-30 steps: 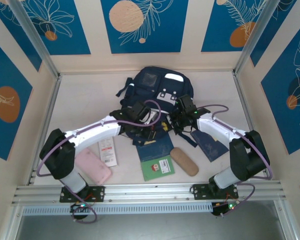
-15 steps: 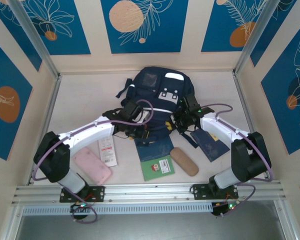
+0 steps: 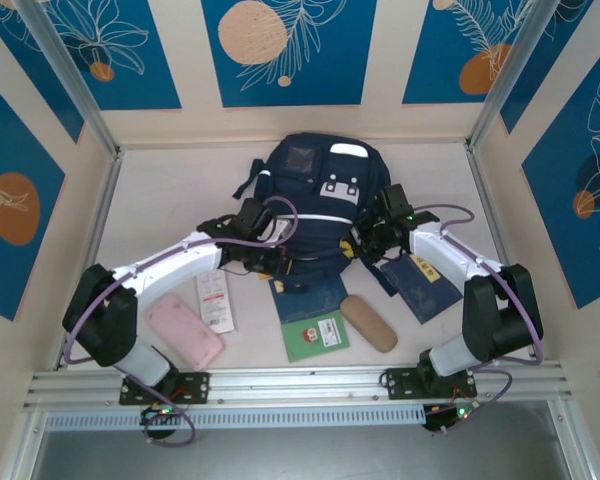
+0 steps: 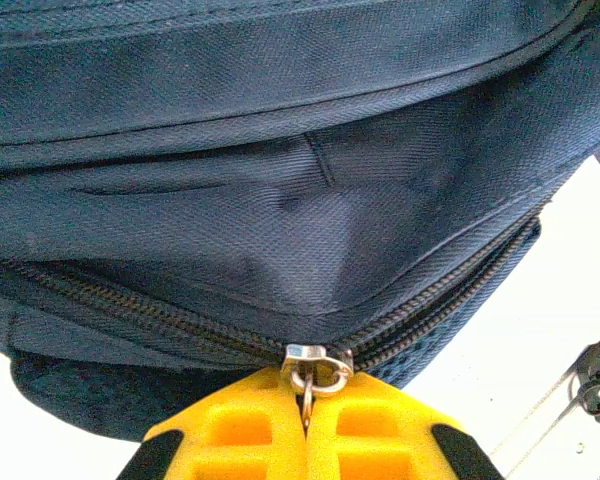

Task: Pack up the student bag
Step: Unzip the student bag at the top-center of the table.

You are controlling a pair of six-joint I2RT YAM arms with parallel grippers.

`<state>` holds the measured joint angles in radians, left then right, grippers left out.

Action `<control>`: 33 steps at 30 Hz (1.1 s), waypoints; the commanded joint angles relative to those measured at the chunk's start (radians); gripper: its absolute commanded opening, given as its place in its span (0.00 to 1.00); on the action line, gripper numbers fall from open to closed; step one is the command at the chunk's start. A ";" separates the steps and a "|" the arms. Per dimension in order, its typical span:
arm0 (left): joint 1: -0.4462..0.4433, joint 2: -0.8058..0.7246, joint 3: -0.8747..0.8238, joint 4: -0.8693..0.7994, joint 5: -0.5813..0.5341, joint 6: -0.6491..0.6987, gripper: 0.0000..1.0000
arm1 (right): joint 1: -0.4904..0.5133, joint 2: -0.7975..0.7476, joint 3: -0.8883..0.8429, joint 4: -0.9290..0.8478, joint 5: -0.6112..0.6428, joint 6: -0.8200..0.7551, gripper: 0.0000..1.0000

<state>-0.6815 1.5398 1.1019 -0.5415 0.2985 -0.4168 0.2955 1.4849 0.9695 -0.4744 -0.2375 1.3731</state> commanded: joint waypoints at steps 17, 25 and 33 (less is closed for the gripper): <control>-0.126 0.080 0.220 0.002 0.079 -0.092 0.00 | 0.041 -0.243 0.079 -0.305 0.216 0.042 0.57; -0.195 0.132 0.272 0.020 0.066 -0.113 0.00 | 0.102 -0.292 0.079 -0.294 0.155 0.165 0.53; -0.215 0.139 0.268 0.043 0.045 -0.129 0.00 | 0.177 -0.286 -0.023 -0.208 0.137 0.336 0.60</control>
<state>-0.8776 1.6882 1.3308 -0.5610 0.3313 -0.5335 0.4564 1.1923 0.9867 -0.7067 -0.0780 1.6142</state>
